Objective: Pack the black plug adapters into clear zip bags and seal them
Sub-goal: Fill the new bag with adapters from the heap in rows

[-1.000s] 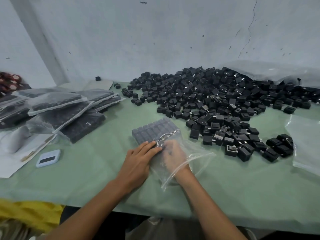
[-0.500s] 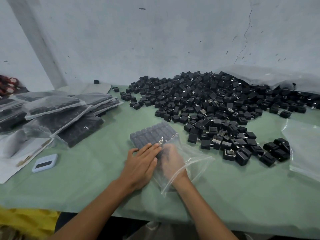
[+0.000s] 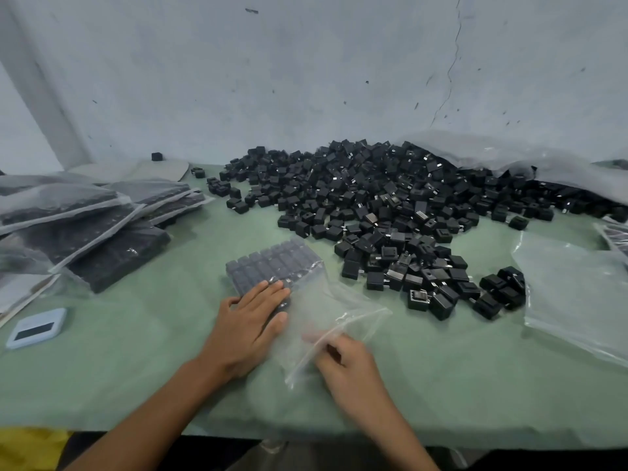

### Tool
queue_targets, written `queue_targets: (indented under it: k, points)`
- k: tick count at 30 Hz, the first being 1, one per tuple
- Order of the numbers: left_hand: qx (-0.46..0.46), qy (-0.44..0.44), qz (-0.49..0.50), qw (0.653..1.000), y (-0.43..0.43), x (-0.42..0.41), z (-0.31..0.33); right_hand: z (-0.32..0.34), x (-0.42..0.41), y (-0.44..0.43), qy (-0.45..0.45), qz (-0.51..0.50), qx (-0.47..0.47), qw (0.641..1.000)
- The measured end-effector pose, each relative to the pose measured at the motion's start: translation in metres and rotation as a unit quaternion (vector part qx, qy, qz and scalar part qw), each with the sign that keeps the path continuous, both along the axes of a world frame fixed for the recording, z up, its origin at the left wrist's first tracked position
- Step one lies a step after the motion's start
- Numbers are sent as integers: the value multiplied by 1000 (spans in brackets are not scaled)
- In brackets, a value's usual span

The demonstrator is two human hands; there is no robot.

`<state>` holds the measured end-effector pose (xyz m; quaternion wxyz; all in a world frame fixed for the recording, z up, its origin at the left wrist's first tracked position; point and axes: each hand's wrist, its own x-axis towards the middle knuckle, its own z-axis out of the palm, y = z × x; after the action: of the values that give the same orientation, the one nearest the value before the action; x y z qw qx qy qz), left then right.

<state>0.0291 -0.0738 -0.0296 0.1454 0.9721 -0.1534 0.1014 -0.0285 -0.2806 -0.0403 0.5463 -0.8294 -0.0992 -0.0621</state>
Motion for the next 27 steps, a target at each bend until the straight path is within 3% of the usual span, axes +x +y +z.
queue_targets:
  k: [4,7,10,16,22,27]
  points:
    - [1,-2,0,1000,-1,0,-1,11,-8,-46,-38,-83,11,996]
    - [2,1,0,1000,-1,0,-1,16,15,-86,-82,-178,-92,976]
    - [4,2,-1,1000,-1,-1,-1,17,40,-108,-117,-276,-214,930]
    - [8,2,-1,1000,-1,-1,-1,-5,54,-113,-166,-312,-335,873]
    - [8,-2,0,1000,-1,-1,-2,-8,51,-114,-148,-332,-340,867]
    - [6,-2,0,1000,-1,-1,-1,3,44,-112,-102,-270,-313,905]
